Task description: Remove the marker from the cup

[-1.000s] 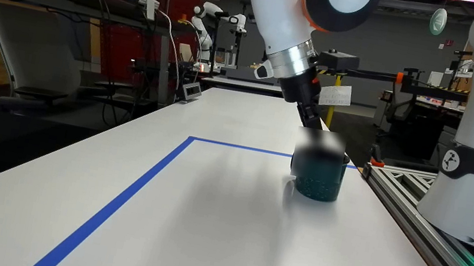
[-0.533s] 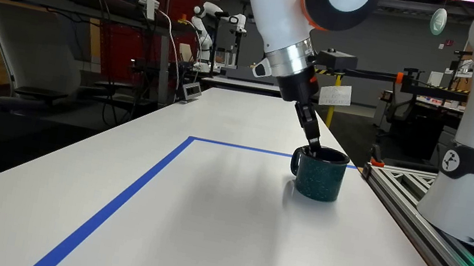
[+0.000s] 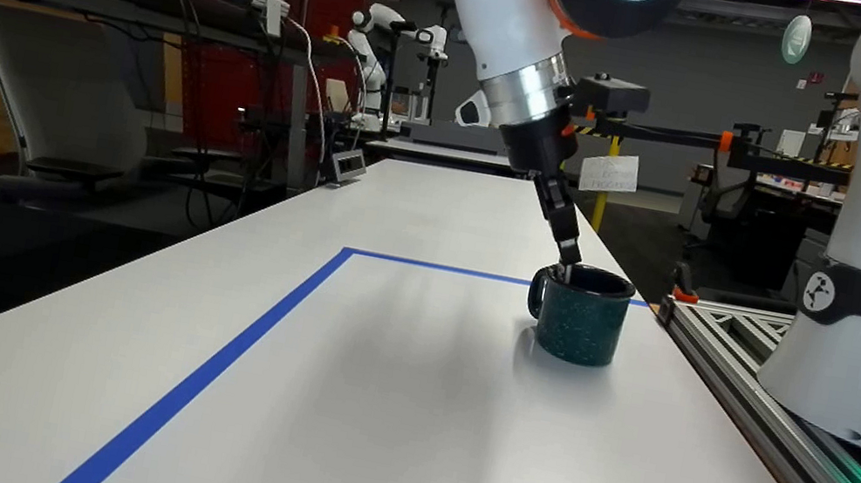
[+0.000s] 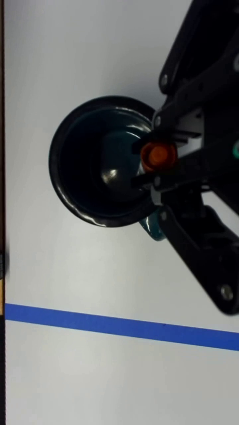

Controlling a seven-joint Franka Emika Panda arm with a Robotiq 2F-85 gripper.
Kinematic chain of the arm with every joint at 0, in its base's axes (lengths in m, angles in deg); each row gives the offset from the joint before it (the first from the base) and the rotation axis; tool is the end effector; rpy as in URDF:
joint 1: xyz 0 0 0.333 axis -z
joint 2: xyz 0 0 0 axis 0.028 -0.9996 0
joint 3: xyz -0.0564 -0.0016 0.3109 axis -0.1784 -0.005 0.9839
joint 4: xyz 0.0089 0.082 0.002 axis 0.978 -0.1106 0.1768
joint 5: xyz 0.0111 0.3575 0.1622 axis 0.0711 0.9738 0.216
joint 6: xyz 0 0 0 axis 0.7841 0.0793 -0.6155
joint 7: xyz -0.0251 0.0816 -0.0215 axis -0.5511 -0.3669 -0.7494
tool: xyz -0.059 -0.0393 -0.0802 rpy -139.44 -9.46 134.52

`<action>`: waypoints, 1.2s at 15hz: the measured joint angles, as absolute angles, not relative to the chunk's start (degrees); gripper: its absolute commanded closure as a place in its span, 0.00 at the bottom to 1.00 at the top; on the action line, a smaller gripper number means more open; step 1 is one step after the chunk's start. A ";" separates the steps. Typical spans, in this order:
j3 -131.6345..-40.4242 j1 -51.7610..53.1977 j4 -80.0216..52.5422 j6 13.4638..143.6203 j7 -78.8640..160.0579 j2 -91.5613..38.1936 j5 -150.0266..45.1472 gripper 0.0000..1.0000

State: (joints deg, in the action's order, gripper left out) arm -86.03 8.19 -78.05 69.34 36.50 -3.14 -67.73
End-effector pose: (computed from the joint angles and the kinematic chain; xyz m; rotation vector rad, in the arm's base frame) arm 0.3378 -0.0734 0.2340 2.9017 0.0728 -0.6424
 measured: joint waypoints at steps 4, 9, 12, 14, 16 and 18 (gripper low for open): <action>-83.24 6.84 -78.14 61.00 39.59 4.28 -67.75 0.95; -80.36 4.52 -75.53 53.13 42.13 12.31 -66.22 0.95; -80.82 3.98 -73.07 57.35 42.13 14.05 -63.45 0.95; -81.94 3.99 -72.54 62.82 42.10 14.04 -60.76 0.95; -83.44 4.02 -72.93 69.06 41.97 13.59 -57.45 0.95; -85.02 4.02 -73.98 76.16 41.29 12.77 -53.93 0.95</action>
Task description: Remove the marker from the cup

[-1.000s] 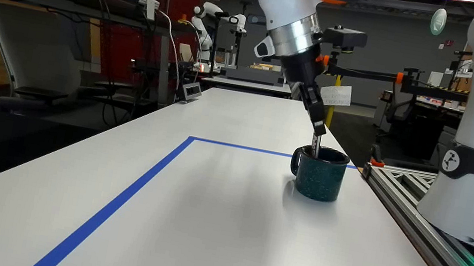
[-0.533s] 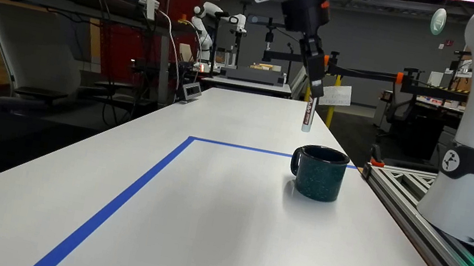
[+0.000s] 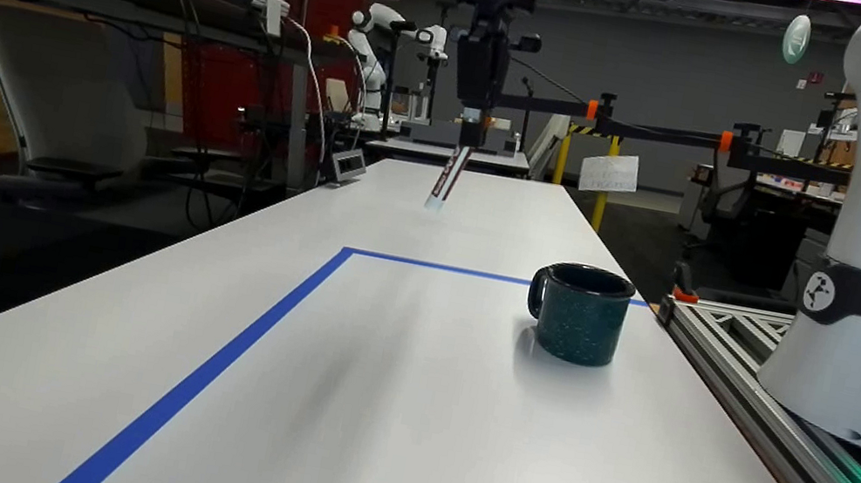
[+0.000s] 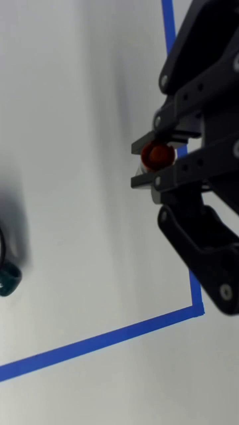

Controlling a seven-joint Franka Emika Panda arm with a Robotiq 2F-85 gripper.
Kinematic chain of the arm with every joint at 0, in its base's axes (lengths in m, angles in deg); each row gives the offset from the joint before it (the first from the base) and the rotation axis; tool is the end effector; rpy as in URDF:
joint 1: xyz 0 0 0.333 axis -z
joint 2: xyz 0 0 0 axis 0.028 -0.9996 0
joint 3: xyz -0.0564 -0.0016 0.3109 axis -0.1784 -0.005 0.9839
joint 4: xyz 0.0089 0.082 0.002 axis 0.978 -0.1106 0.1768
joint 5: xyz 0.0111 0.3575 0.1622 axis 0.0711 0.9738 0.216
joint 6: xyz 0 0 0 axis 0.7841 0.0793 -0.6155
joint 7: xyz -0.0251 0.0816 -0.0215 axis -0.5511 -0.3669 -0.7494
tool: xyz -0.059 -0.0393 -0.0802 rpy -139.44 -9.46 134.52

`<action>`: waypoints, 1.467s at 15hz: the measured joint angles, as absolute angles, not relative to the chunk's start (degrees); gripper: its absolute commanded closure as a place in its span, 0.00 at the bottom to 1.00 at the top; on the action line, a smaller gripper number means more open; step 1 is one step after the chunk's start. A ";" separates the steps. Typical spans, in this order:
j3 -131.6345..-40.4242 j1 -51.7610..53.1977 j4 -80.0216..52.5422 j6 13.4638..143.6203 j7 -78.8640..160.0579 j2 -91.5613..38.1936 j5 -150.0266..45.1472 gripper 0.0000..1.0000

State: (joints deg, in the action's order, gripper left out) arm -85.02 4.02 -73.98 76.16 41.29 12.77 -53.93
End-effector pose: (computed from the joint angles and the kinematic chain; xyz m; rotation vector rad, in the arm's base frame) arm 0.3913 -0.0375 0.3711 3.0960 -0.2044 0.0688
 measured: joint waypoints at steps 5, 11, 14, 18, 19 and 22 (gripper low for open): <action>-88.91 3.17 -79.26 95.81 34.69 10.30 -44.58 0.95; -94.24 -0.99 -79.54 104.51 21.83 4.21 -38.53 0.95; -94.65 -0.90 -79.53 104.52 18.41 0.81 -38.54 0.95; -94.44 -0.54 -79.47 104.53 14.95 -3.36 -38.61 0.95; -94.37 -0.40 -79.43 104.56 14.05 -4.13 -38.61 0.95; -94.18 0.17 -79.35 104.69 11.20 -5.82 -38.61 0.95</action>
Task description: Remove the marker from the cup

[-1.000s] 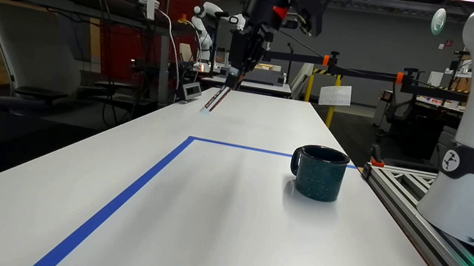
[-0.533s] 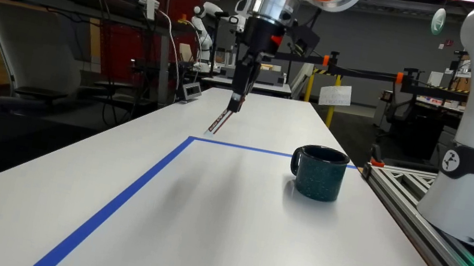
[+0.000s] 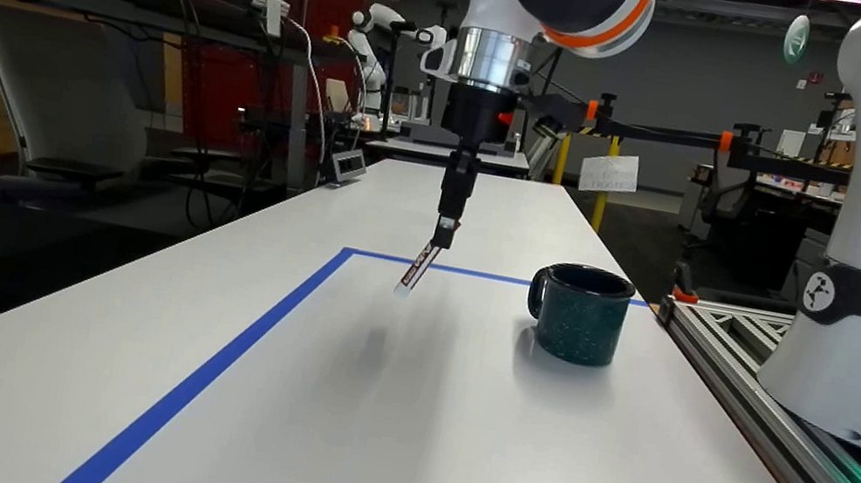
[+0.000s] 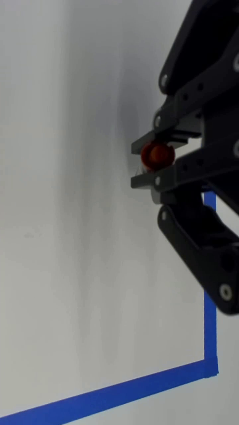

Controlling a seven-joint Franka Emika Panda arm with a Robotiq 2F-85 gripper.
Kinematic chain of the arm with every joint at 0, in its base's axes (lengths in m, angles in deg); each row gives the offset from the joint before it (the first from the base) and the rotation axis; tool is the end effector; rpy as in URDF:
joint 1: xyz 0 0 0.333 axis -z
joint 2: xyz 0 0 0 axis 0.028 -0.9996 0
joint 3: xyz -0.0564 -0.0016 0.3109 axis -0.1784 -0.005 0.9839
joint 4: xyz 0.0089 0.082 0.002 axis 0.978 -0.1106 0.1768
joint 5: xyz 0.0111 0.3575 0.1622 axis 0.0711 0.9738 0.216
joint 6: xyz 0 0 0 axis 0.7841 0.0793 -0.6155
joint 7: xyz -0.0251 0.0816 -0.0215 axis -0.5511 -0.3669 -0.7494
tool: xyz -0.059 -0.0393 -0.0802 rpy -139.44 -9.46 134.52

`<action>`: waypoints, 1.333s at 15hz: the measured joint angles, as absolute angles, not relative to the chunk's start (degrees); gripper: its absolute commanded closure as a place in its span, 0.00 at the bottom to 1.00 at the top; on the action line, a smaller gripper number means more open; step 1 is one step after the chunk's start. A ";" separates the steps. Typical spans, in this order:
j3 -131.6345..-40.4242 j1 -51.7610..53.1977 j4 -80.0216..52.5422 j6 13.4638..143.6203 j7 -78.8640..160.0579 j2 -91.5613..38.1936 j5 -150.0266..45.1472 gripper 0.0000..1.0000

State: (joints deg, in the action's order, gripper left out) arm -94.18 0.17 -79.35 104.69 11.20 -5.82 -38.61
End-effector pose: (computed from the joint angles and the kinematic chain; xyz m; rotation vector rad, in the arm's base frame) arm 0.3934 -0.0818 0.2504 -3.0831 -0.1082 -0.2193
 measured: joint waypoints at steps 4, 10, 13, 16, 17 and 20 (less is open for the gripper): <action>-94.07 1.63 -79.27 104.88 7.48 -7.23 -38.61 0.95; -95.21 2.08 -79.24 105.76 4.42 -9.43 -38.84 0.95; -95.89 2.66 -79.22 105.80 4.17 -10.69 -40.42 0.95; -95.09 5.27 -78.98 105.89 4.41 -11.18 -44.43 0.95; -94.97 6.07 -78.91 105.89 4.67 -11.23 -46.07 0.95; -94.92 8.17 -78.80 105.89 6.90 -11.26 -52.10 0.95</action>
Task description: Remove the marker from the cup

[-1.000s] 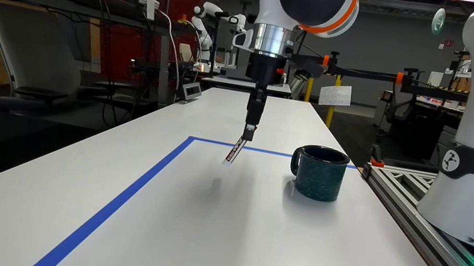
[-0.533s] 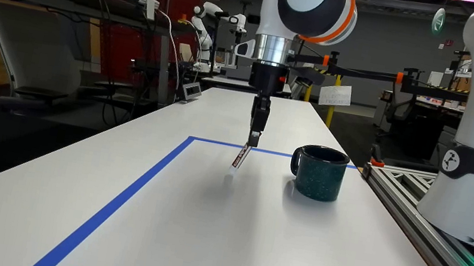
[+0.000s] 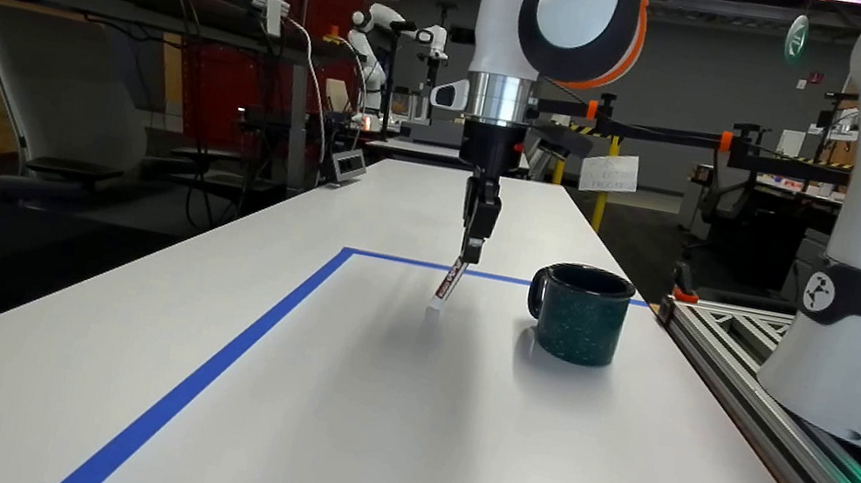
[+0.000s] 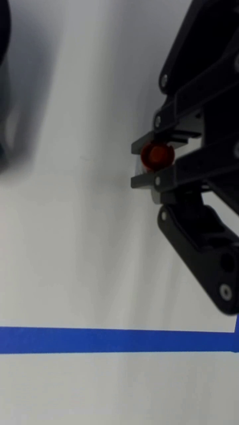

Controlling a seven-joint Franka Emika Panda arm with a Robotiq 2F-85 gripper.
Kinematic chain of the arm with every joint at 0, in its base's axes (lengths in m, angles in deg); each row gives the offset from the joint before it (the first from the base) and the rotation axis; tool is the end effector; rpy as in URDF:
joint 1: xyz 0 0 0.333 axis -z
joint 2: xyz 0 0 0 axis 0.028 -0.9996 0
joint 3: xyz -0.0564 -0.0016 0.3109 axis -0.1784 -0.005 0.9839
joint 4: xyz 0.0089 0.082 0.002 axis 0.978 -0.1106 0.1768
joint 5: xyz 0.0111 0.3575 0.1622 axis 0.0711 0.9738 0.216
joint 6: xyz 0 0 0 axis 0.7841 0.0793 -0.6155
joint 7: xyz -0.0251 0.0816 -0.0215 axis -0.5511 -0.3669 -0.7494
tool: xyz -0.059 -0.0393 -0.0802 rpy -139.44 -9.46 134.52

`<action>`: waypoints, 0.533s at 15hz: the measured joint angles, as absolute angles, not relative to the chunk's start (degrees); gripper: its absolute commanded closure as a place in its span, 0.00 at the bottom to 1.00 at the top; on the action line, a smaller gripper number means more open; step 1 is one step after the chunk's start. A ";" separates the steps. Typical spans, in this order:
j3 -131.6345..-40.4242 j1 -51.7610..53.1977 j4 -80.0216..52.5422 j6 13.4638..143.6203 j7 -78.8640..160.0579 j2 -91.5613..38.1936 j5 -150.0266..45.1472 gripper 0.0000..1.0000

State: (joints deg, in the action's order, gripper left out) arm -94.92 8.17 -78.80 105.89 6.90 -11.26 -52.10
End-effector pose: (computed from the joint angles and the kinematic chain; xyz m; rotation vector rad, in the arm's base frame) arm 0.3773 -0.1310 0.2189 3.0814 0.3273 0.0725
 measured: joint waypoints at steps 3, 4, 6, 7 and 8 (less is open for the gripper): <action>-94.94 9.75 -78.74 105.89 10.18 -11.26 -58.16 0.95; -94.95 10.13 -78.72 105.89 11.10 -11.26 -59.80 0.95; -94.95 10.66 -78.70 105.89 12.52 -11.26 -62.29 0.95; -94.95 10.81 -78.69 105.89 13.00 -11.26 -63.07 0.95; -94.95 10.91 -78.69 105.89 13.43 -11.26 -63.71 0.95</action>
